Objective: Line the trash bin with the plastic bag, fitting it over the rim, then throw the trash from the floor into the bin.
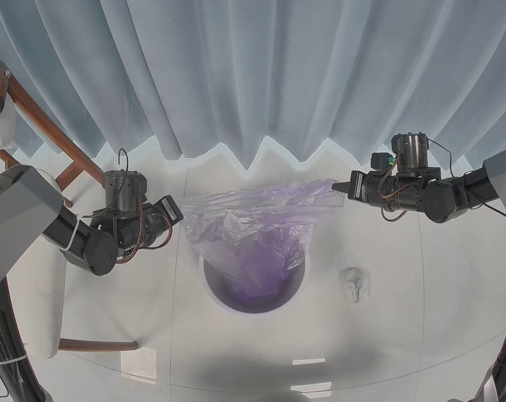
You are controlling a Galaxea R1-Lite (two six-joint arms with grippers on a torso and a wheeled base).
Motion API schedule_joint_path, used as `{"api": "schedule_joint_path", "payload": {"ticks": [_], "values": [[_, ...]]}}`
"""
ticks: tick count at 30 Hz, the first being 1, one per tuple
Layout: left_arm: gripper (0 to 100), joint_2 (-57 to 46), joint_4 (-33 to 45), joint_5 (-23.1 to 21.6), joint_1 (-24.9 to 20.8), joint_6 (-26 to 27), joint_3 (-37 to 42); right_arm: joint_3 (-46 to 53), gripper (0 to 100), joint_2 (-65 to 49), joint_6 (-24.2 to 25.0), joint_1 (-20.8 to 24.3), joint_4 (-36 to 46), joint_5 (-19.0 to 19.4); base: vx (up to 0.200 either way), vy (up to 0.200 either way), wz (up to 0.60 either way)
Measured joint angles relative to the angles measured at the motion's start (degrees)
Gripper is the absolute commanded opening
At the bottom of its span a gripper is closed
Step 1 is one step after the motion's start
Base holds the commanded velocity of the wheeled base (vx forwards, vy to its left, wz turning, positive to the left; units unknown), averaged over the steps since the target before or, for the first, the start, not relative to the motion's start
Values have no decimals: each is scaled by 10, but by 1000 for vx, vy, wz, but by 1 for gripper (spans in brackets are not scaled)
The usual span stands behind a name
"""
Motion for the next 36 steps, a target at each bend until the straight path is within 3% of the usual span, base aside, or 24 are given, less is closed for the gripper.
{"api": "schedule_joint_path", "payload": {"ticks": [6,10,21,28,36], "values": [[0,12,-3,14,0,0,15,2,0,36,-45,-14,-8,1,0,0,0],[0,26,-4,34,0,-1,20,5,0,59,-50,-13,-16,1,0,0,0],[0,45,-5,33,-2,2,62,59,0,75,-64,-12,-24,15,0,0,0],[0,55,-7,32,-8,2,74,121,0,71,-68,0,-80,24,0,0,0],[0,82,-78,35,-11,2,69,113,0,95,-62,11,-131,22,0,0,0]]}}
